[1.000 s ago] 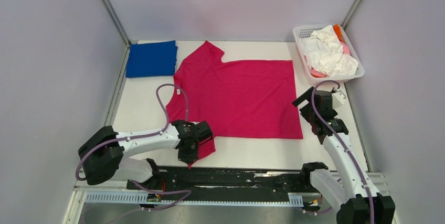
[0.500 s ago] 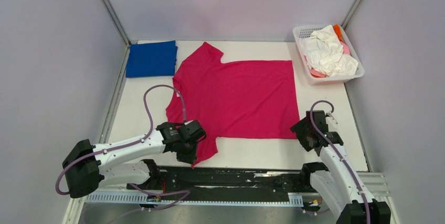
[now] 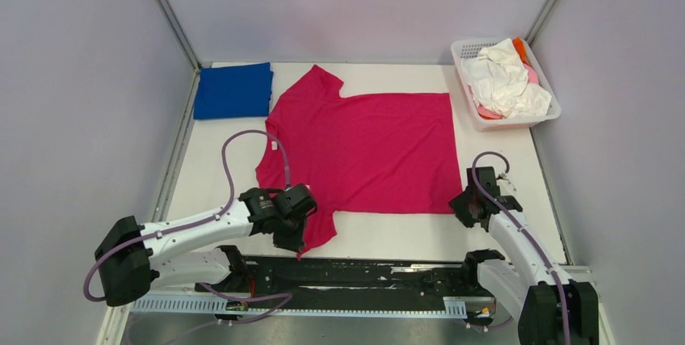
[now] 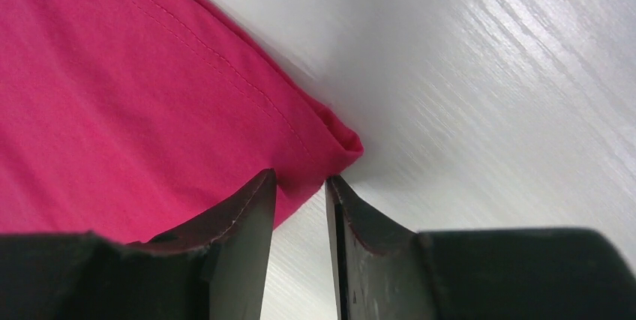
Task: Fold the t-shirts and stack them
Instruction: Grab the side of the flattened tshirt closest away from the robot with both arms, then fold the flattened tshirt in 1/3 of the way, then grab the side of the flattened tshirt furthest away from the robot with both arms
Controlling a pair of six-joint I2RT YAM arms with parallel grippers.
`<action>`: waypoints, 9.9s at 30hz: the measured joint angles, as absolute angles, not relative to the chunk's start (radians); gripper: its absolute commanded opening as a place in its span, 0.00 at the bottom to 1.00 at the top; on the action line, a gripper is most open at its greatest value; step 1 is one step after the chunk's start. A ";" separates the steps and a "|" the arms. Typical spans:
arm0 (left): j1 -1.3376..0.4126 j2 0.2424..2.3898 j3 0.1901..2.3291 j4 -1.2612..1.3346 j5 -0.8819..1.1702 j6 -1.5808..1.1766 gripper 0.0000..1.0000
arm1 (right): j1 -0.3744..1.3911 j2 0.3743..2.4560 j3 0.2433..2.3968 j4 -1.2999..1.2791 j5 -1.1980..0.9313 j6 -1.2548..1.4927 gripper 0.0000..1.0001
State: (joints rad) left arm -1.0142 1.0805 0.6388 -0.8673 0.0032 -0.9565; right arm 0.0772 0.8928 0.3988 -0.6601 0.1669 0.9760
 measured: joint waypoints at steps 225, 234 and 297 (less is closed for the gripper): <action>-0.347 2.547 2.360 -0.779 -0.253 -0.418 0.78 | 0.012 1.261 0.791 -0.346 0.011 0.616 1.00; -0.347 2.584 2.376 -0.767 -0.249 -0.426 0.62 | 0.012 1.276 0.791 -0.338 -0.009 0.607 1.00; -0.419 1.956 1.632 -0.696 -0.260 -0.493 0.00 | 0.125 2.086 1.525 -0.677 0.495 0.557 0.35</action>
State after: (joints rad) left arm -0.4191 1.9556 1.6318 -0.6956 -0.2596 -0.4927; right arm 0.1249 2.0857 1.5249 -0.6765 0.4953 0.5571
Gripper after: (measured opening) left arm 0.008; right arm 0.448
